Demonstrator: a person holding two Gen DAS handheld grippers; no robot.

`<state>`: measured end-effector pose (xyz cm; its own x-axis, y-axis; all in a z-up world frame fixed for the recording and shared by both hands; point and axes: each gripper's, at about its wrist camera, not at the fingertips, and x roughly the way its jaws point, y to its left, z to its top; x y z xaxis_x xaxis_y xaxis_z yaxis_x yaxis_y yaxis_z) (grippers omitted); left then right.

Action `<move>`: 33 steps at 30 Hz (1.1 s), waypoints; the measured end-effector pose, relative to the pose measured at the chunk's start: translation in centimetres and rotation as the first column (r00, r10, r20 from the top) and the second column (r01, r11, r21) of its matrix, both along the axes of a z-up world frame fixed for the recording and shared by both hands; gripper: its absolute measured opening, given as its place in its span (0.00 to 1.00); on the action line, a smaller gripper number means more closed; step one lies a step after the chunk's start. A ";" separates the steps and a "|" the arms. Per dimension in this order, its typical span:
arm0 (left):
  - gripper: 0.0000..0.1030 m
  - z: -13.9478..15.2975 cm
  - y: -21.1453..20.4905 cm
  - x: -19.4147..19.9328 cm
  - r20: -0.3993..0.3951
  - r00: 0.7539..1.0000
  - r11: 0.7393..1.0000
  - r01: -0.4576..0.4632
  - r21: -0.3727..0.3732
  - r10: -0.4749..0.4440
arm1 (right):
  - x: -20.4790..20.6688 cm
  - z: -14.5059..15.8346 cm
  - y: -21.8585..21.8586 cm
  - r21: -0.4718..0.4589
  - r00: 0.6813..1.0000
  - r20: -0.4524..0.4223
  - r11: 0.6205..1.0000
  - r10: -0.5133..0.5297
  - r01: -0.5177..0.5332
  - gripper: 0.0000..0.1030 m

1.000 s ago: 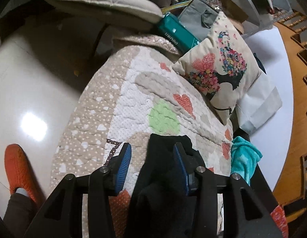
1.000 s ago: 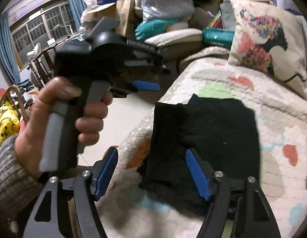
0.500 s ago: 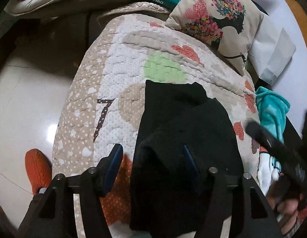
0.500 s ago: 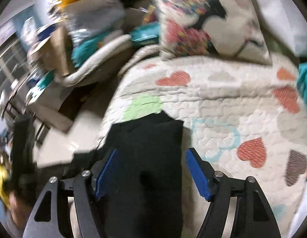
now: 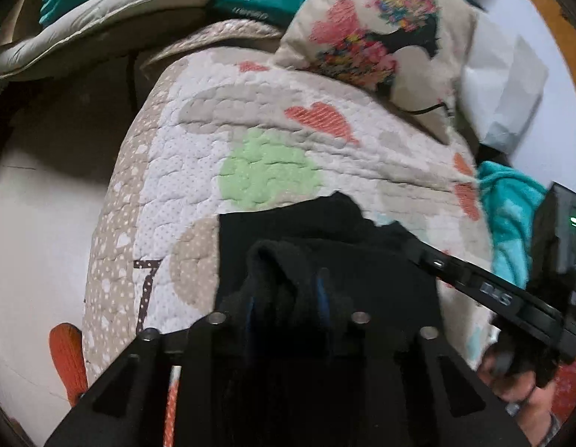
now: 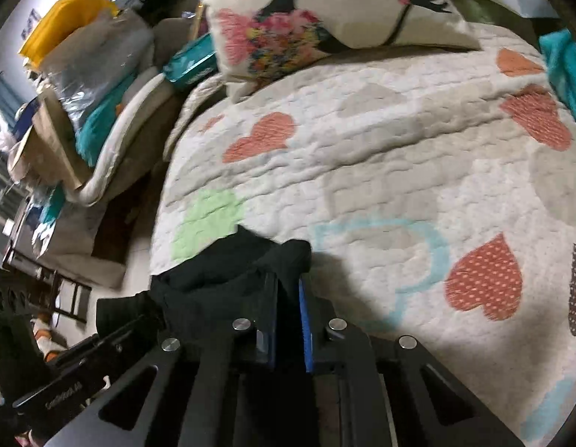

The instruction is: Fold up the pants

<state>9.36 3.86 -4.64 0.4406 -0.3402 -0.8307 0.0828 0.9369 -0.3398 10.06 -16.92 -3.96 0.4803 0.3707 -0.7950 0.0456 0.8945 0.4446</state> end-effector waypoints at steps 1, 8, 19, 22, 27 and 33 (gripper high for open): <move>0.52 -0.4 0.2 0.2 -0.004 1.000 1.000 -0.018 0.004 0.018 | 0.1 -0.3 -0.2 0.004 1.000 -0.018 1.000 -0.007 0.007 0.30; 0.57 0.5 4.8 -0.5 -0.047 0.992 0.980 -0.124 -0.159 0.117 | -3.5 2.8 -1.4 0.010 0.997 0.076 1.000 -0.025 0.025 0.47; 0.59 -0.6 2.9 -2.9 0.006 0.990 0.968 -0.137 0.209 0.138 | -8.2 1.0 3.4 -0.133 0.989 0.067 0.984 0.130 -0.120 0.63; 0.59 -0.7 4.3 -3.2 0.022 0.979 0.942 -0.202 0.269 0.204 | -8.1 1.0 3.1 -0.086 0.989 0.057 0.987 0.139 -0.134 0.64; 0.59 0.3 8.6 -4.6 -0.031 0.958 0.957 -0.287 -0.039 0.286 | -7.6 2.1 1.2 -0.011 0.985 0.112 0.992 0.130 -0.129 0.68; 0.60 1.3 8.6 -5.4 0.003 0.961 0.937 -0.270 -0.223 0.278 | -6.6 1.7 -0.3 0.080 0.989 0.110 0.991 0.095 -0.104 0.69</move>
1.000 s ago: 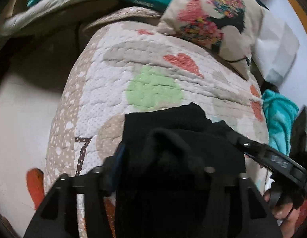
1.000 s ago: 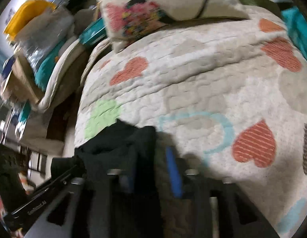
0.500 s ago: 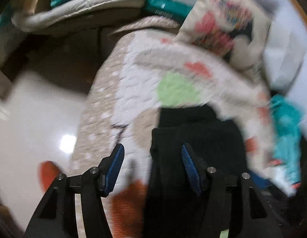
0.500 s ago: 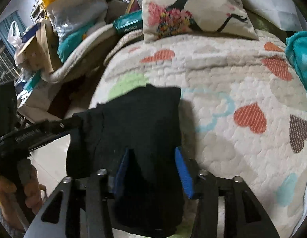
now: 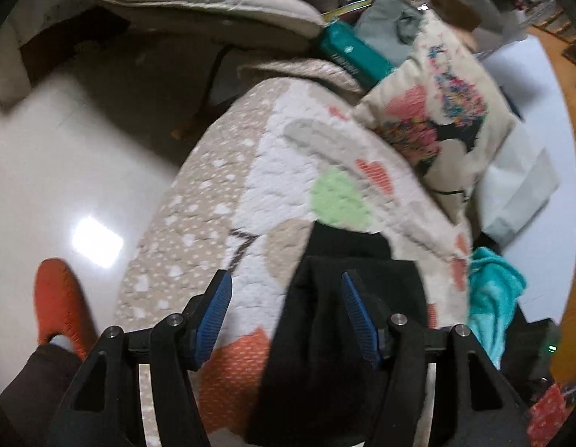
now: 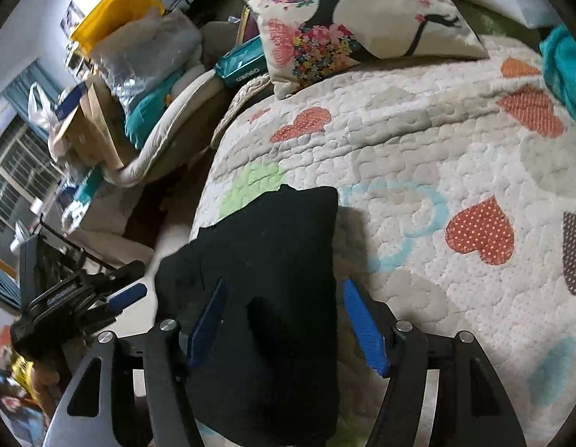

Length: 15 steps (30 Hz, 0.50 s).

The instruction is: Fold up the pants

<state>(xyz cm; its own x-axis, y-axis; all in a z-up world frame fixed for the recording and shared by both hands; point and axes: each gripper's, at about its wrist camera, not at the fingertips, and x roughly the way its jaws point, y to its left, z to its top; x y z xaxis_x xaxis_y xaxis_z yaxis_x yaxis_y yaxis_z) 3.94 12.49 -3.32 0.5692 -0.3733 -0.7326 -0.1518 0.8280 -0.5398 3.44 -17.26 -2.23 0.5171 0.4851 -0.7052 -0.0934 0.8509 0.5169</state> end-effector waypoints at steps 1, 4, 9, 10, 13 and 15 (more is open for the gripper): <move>0.62 0.1 -0.5 0.1 0.010 1.000 1.000 0.019 -0.006 -0.019 | 0.1 -0.3 -0.2 0.018 1.000 -0.008 1.000 -0.003 0.003 0.69; 0.64 -0.3 -1.9 0.4 -0.007 0.998 0.998 0.066 0.000 -0.066 | 0.5 -1.2 -0.5 0.044 0.999 -0.032 0.999 -0.005 0.006 0.69; 0.64 -2.4 -3.8 1.2 -0.078 0.992 0.992 0.108 0.063 -0.103 | 1.0 -2.4 -1.0 0.089 0.998 -0.061 0.996 -0.009 0.015 0.70; 0.65 -2.6 -4.0 1.3 -0.083 0.991 0.991 0.112 0.072 -0.106 | 1.1 -2.7 -1.2 0.110 0.998 -0.067 0.994 -0.013 0.020 0.71; 0.71 -3.0 -4.8 1.4 -0.086 0.990 0.986 0.121 0.112 -0.112 | 1.4 -3.5 -1.5 0.165 0.997 -0.079 0.986 -0.006 0.019 0.71; 0.73 -3.4 -5.3 1.6 -0.088 0.989 0.984 0.132 0.121 -0.122 | 1.9 -4.1 -1.5 0.195 0.996 -0.089 0.981 0.002 0.015 0.72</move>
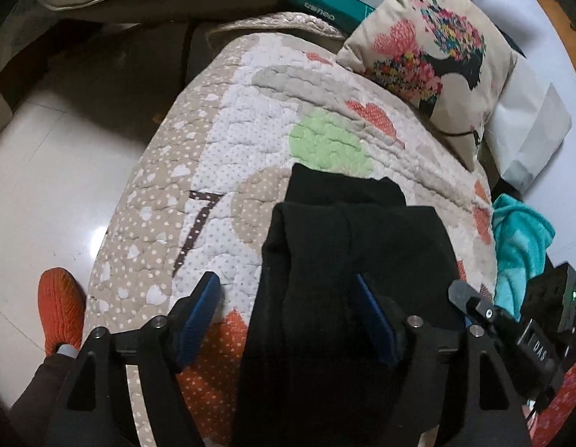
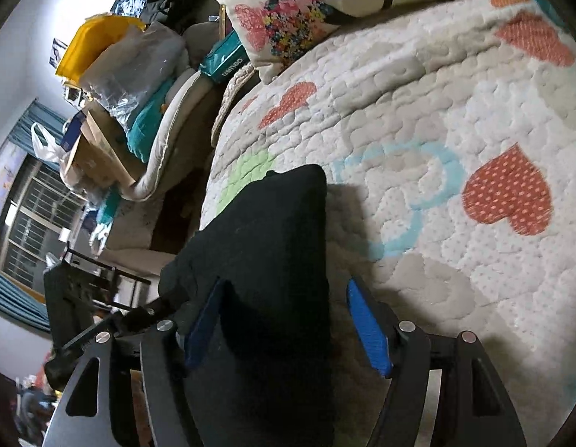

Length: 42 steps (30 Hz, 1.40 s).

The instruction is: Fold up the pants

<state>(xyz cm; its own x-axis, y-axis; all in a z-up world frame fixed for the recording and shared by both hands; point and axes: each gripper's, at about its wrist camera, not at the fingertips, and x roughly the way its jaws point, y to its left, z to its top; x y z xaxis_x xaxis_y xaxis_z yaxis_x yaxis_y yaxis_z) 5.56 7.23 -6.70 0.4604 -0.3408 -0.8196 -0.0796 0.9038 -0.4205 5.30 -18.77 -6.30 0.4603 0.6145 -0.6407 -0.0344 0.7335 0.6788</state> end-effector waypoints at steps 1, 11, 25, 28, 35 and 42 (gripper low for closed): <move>0.77 -0.2 -0.1 0.1 -0.001 1.000 1.000 0.003 0.001 -0.003 | 0.3 -0.5 0.0 0.024 1.000 -0.012 1.000 0.002 -0.002 0.72; 0.43 -0.3 -1.7 -0.2 0.031 0.995 0.994 0.099 -0.041 -0.098 | 2.6 -1.9 1.7 0.132 0.995 -0.101 0.991 0.017 -0.003 0.70; 0.37 2.3 -4.3 5.2 0.101 0.992 0.991 0.086 -0.106 -0.076 | 6.0 2.5 -0.2 0.063 1.000 -0.014 0.998 -0.011 0.012 0.48; 0.40 2.0 -5.2 6.7 0.089 0.993 0.990 0.089 -0.109 -0.080 | 7.6 2.8 -1.1 0.025 1.000 -0.010 0.999 -0.025 0.026 0.48; 0.53 0.6 -5.2 7.6 0.031 0.998 0.995 0.052 -0.082 -0.049 | 8.8 0.9 -2.1 -0.114 0.997 -0.028 0.991 -0.072 0.069 0.61; 0.61 2.1 -2.7 6.4 0.032 0.999 0.994 -0.009 -0.113 0.013 | 5.8 2.7 -4.2 -0.151 0.994 0.005 0.983 -0.109 0.109 0.66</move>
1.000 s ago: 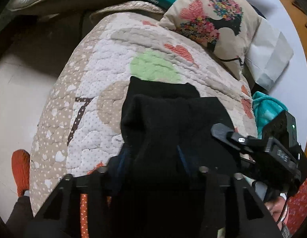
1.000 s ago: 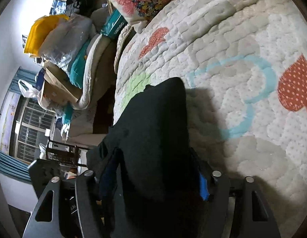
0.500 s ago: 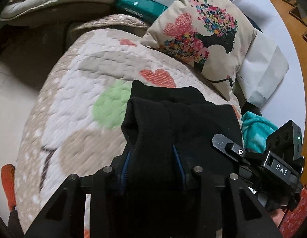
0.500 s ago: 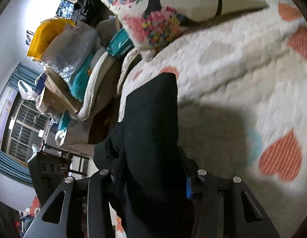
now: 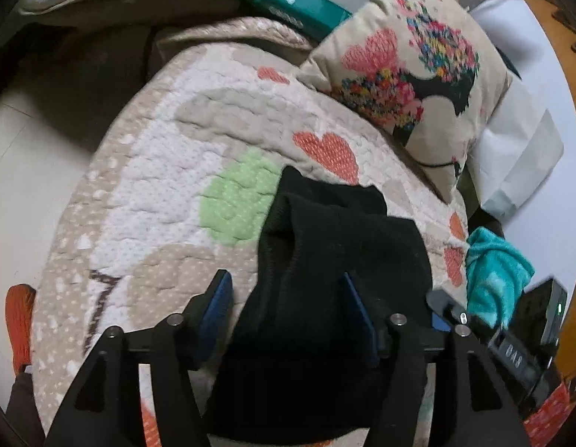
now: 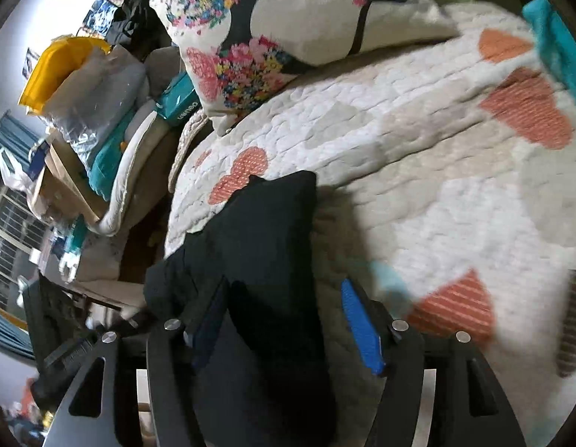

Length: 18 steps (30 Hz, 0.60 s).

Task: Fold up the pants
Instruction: 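Release the pants bundle with both grippers and lift them away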

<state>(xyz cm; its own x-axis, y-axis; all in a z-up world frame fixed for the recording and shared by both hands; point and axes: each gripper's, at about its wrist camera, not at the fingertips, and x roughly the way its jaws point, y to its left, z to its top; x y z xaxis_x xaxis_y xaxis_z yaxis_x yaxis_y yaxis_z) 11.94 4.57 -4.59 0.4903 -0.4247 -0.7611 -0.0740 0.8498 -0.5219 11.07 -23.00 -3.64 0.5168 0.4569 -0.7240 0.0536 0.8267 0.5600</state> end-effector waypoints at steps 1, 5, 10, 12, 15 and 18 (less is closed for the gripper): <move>0.61 0.3 0.2 -0.2 0.009 1.000 1.000 -0.004 0.005 0.004 | -0.8 0.5 -0.4 -0.022 1.000 0.010 1.000 -0.001 0.001 0.66; 0.62 2.4 1.4 -2.2 0.076 0.997 0.997 -0.027 0.078 0.021 | -3.6 2.3 -1.4 -0.055 0.999 0.036 0.998 -0.006 0.008 0.67; 0.63 3.3 1.9 -5.6 0.130 0.991 0.981 -0.043 0.187 0.018 | -7.9 4.2 -1.1 -0.134 0.996 0.087 0.991 0.017 -0.005 0.69; 0.63 3.1 1.7 -7.1 0.148 0.989 0.970 -0.045 0.237 0.009 | -9.6 4.7 -0.3 -0.183 0.993 0.110 0.983 0.037 -0.016 0.69; 0.63 2.6 1.1 -9.3 0.174 0.985 0.939 -0.056 0.339 -0.004 | -11.9 4.7 0.7 -0.233 0.990 0.126 0.972 0.061 -0.030 0.69; 0.63 2.6 1.0 -12.4 0.193 0.981 0.904 -0.096 0.416 0.015 | -14.0 4.4 1.3 -0.253 0.987 0.138 0.967 0.079 -0.042 0.70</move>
